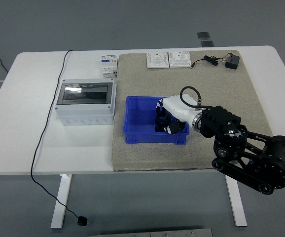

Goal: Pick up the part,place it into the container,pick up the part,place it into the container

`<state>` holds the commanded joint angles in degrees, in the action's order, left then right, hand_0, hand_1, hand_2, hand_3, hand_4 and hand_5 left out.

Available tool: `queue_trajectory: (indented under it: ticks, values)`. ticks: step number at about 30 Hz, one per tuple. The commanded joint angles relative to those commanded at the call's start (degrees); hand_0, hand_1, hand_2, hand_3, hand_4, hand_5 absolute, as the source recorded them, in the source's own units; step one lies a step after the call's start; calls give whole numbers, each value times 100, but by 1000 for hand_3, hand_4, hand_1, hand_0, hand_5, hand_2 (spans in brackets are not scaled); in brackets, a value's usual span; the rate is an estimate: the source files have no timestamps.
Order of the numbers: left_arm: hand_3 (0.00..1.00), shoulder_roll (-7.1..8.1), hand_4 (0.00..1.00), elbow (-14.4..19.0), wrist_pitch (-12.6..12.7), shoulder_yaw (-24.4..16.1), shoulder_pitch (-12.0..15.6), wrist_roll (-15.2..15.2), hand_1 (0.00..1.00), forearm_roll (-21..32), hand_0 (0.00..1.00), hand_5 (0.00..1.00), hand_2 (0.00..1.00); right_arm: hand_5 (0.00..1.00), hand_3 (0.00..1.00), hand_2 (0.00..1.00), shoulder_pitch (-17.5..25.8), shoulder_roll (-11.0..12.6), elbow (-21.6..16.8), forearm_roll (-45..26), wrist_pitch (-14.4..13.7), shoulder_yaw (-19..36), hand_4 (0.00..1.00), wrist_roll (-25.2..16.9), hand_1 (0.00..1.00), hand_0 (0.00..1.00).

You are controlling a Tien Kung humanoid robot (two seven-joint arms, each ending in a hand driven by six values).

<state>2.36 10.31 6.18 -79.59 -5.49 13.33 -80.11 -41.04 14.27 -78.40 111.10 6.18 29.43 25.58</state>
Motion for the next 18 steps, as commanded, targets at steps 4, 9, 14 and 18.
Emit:
queue_trajectory:
  ticks: [4, 9, 14, 18]
  values:
    - [586, 2, 617, 0, -2, -5, 2, 2, 591, -8, 719, 492, 709, 95, 659, 683, -4, -3, -3, -13, 33, 7, 662, 28, 186, 175]
    - [586, 4, 617, 0, -3, -16, 3, 6, 591, -25, 719, 492, 709, 95, 659, 683, -15, -8, -5, -23, 52, 23, 662, 49, 186, 175]
    - [586, 7, 617, 0, 1, -19, 2, 3, 591, -35, 719, 492, 707, 100, 660, 685, -28, -13, 0, -47, 89, 36, 674, 76, 186, 177]
    - [585, 9, 617, 0, 2, -20, 1, 4, 591, -40, 718, 491, 705, 100, 664, 688, -32, -16, 4, -89, 127, 29, 680, 98, 189, 177]
